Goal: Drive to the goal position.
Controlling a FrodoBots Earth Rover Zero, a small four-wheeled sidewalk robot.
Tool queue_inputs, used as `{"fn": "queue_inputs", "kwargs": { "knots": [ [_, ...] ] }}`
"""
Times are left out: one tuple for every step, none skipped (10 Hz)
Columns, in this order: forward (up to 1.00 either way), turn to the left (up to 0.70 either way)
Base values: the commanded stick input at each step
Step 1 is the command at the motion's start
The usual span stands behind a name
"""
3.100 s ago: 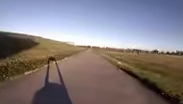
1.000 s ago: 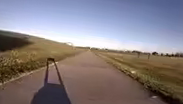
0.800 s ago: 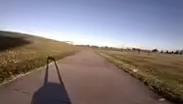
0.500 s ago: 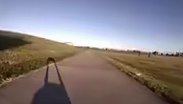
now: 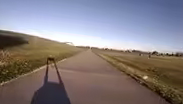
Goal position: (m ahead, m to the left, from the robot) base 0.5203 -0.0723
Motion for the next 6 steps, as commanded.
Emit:
{"fn": "queue_inputs", "kwargs": {
  "knots": [
    [0.85, -0.04],
    [0.85, -0.04],
    [0.85, -0.03],
    [0.85, -0.03],
    [0.85, -0.03],
    [0.85, -0.02]
  ]
}}
